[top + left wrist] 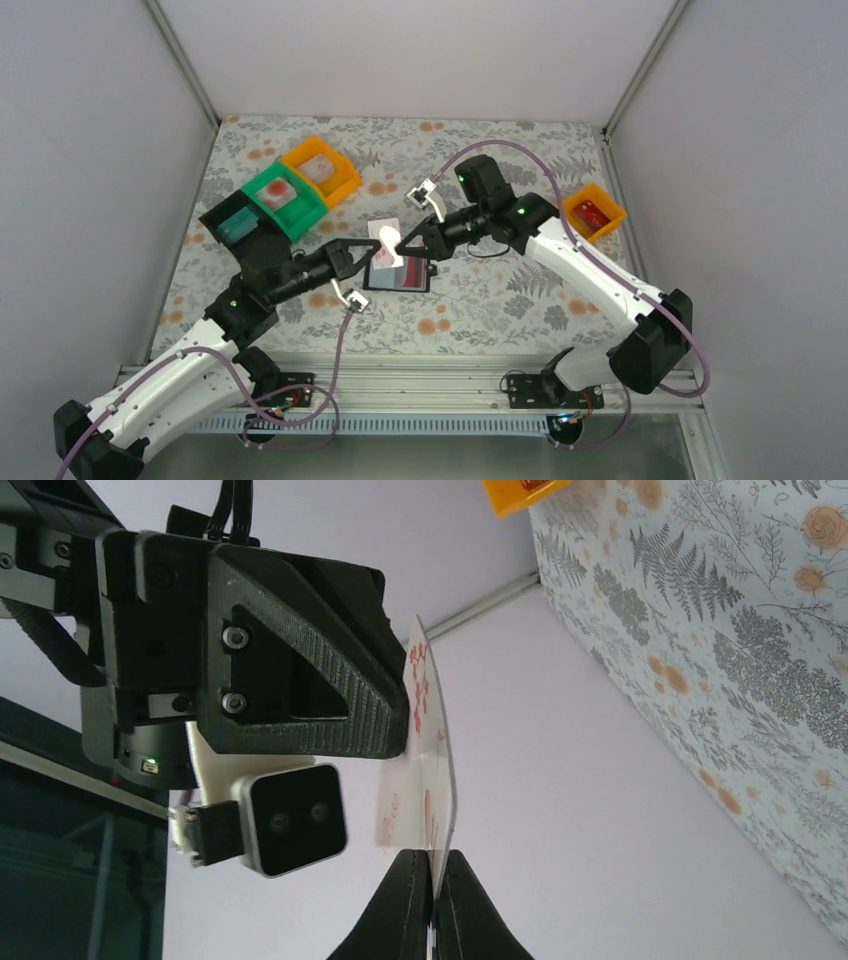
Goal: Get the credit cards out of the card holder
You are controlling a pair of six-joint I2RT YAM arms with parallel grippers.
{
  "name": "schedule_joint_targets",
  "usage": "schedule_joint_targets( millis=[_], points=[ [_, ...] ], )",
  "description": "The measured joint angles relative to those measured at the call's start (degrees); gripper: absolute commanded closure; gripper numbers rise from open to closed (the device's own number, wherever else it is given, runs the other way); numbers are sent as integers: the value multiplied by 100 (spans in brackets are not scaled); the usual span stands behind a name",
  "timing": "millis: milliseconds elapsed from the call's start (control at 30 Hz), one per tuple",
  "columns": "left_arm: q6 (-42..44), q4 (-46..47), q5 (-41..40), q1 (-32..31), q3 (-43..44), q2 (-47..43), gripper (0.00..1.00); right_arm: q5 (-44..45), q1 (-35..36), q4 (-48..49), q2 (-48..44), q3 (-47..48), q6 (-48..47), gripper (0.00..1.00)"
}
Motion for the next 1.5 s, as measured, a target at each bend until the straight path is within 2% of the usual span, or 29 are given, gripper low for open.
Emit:
schedule_joint_targets(
  millis=[100, 233, 267, 367, 433, 500, 600, 700, 833, 967, 1067, 1200, 1500],
  points=[
    [0, -122, 0, -2, 7, -94, 98, 133, 11, -11, 4, -2, 63, 40],
    [2, -741, -348, 0, 120, -153, 98, 719, -37, 122, -114, -24, 227, 4],
    [2, -942, -529, -2, 214, -127, 98, 966, -61, 146, -203, -48, 282, 2],
    [4, -1451, -1390, -11, 660, 251, 98, 1773, -199, 214, -575, -151, 459, 1],
    [-251, -1823, -2199, -9, 1196, 883, 98, 2273, -341, 243, -831, -208, 544, 1],
    [-975, -2448, -3016, 68, 2192, 1947, 98, 2597, -455, 269, -992, -254, 603, 1],
    [-2396, -3440, -3779, 302, 4011, 3593, 98, 2938, -590, 278, -1086, -330, 662, 1],
    [-3753, -4369, -4201, 680, 5748, 4913, 98, 3198, -699, 278, -1082, -439, 745, 1],
    [-5375, -5716, -4323, 1294, 8360, 6708, 98, 3491, -791, 282, -1093, -605, 844, 1],
    [-6548, -6649, -4306, 1862, 10424, 8295, 98, 3729, -866, 278, -1110, -791, 909, 1],
    [-7123, -7031, -4315, 2197, 10957, 9049, 98, 3818, -894, 273, -1110, -850, 953, 1],
    [-7597, -7178, -4323, 2413, 10900, 9551, 97, 3862, -911, 278, -1099, -855, 984, 1],
    [-8113, -6905, -4454, 2533, 10749, 9877, 98, 3880, -931, 328, -949, -957, 990, 1]
  ],
)
